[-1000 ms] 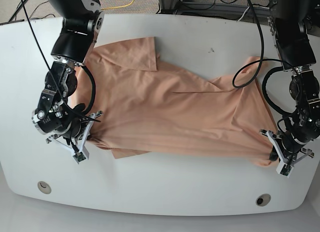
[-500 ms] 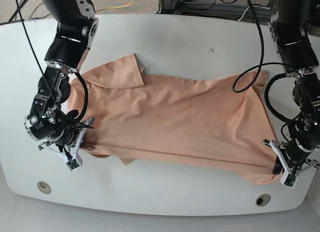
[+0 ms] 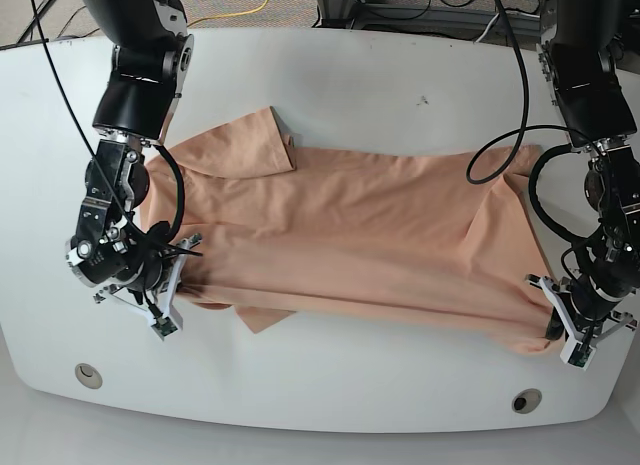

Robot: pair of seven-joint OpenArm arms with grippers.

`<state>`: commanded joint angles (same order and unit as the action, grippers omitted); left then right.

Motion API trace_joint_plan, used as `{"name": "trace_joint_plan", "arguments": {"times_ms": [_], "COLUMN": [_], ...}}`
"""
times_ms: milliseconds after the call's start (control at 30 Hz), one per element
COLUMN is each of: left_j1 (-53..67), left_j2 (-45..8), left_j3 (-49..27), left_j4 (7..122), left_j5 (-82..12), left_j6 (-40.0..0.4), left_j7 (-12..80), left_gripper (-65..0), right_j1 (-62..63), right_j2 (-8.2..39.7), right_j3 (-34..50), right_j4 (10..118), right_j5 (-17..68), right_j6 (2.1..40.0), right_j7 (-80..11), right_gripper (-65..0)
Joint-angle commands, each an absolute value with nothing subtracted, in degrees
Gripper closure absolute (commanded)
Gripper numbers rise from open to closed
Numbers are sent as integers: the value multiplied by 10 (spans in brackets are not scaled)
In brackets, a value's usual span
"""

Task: Layout the t-shirt on the table in an organized manner, then fold the t-shirt properly
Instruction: 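Open both grippers and lift them off the flattened shirt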

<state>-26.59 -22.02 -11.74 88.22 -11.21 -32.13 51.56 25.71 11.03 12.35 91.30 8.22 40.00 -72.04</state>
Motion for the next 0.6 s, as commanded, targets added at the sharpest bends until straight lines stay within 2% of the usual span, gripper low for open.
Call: {"name": "trace_joint_plan", "arguments": {"times_ms": [167,267,333,400,467,533,567,600], "left_j1": [-276,-284,-291,-308,-319,-321,-321,-320], "left_j2": [-220,-220,-223,-231,-232,-233,-233,-240], "left_j3": [-115,-115,-114,-114,-114,-115,-116,-116], "left_j4": [846,800,762,727,697,680,678,676], "left_j5": [-112,-112,-111,-111,-111,-111,-111,-111], "left_j6": [-321,-321,-321,-321,-321,-321,-321,-321], "left_j7": [490,451,432,430,430,430,430,430], "left_gripper": [-4,-6,-7,-26,-94,-208,-237,-315], "right_j1": [282,310,326,339,344,345,344,340], "right_j2": [118,124,130,141,149,151,152,152], "right_j3": [123,123,123,123,123,124,124,125], "right_j4": [826,749,704,676,668,674,678,689], "right_j5": [81,81,81,81,82,84,84,84], "right_j6": [400,400,400,400,400,400,400,400], "right_j7": [-669,-631,-604,-593,-591,-591,-592,-594], "right_gripper": [-3,-46,-127,-243,-374,-504,-537,-602]}}
